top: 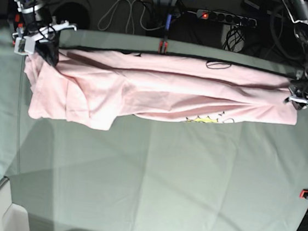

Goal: Layout the t-shirt on the table in an organized manner, then fold the t-shirt properly

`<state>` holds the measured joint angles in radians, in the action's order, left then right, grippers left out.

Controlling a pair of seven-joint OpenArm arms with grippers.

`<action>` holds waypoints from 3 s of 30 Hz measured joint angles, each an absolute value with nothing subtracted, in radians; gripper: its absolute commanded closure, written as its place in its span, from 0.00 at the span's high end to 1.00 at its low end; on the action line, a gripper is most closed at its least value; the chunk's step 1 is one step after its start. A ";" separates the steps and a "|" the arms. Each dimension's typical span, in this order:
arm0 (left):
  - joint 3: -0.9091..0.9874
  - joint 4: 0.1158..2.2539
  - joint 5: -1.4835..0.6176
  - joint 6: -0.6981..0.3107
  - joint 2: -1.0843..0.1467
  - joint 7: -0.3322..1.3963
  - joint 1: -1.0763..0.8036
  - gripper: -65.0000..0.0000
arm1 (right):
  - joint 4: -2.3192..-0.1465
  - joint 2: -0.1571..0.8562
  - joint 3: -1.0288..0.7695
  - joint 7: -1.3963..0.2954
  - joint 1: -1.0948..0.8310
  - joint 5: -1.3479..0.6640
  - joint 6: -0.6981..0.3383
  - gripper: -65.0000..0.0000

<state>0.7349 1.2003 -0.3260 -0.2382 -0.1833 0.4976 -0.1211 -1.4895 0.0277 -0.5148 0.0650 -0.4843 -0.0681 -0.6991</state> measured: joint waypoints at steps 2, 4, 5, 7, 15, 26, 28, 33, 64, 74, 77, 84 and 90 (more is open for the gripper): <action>0.735 1.200 -0.326 -0.238 -0.183 0.497 -0.121 0.26 | -1.489 0.028 -0.513 0.064 -0.498 -0.068 -0.699 0.00; 0.735 1.200 -0.326 -0.238 -0.183 0.498 -0.115 0.26 | -1.489 0.028 -0.513 0.064 -0.502 -0.067 -0.699 0.00; 0.736 1.200 -0.327 -0.235 -0.183 0.502 -0.107 0.26 | -1.489 0.028 -0.512 0.065 -0.500 -0.068 -0.699 0.00; 0.736 1.200 -0.326 -0.236 -0.183 0.500 -0.087 0.26 | -1.489 0.028 -0.512 0.065 -0.496 -0.068 -0.699 0.00; 0.736 1.200 -0.326 -0.239 -0.185 0.513 -0.069 0.26 | -1.391 0.048 -0.541 0.093 -0.491 -0.065 -0.701 0.00; 0.736 1.199 -0.326 -0.239 -0.185 0.513 -0.072 0.36 | -1.301 0.052 -0.554 0.188 -0.487 -0.068 -0.699 0.00; 0.736 1.199 -0.326 -0.239 -0.185 0.513 -0.072 0.43 | -1.301 0.054 -0.554 0.188 -0.485 -0.068 -0.699 0.00; 0.736 1.199 -0.326 -0.239 -0.185 0.513 -0.072 0.50 | -1.301 0.054 -0.554 0.187 -0.485 -0.068 -0.699 0.00; 0.850 1.240 -0.464 -0.236 -0.180 0.521 -0.062 0.75 | -1.311 0.016 -0.803 0.188 -0.463 -0.112 -0.695 0.50; 0.844 1.472 -0.641 -0.235 -0.126 0.514 -0.241 0.75 | -1.316 -0.011 -0.799 0.186 -0.449 -0.109 -0.695 0.51; 0.805 1.468 -0.640 -0.236 -0.107 0.522 -0.272 0.75 | -1.376 -0.034 -0.789 0.170 -0.438 -0.103 -0.694 0.51; 0.719 1.465 -0.641 -0.236 -0.100 0.549 -0.305 0.75 | -1.521 -0.090 -0.671 0.175 -0.432 -0.105 -0.693 0.56; 0.726 1.466 -0.641 -0.236 -0.105 0.547 -0.307 0.75 | -1.578 -0.094 -0.525 0.181 -0.443 -0.105 -0.692 0.56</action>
<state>0.7258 1.4658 -0.6407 -0.2356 -0.1047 0.5472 -0.3069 -1.5776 -0.0940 -0.5251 0.1806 -0.4427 -0.1055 -0.6918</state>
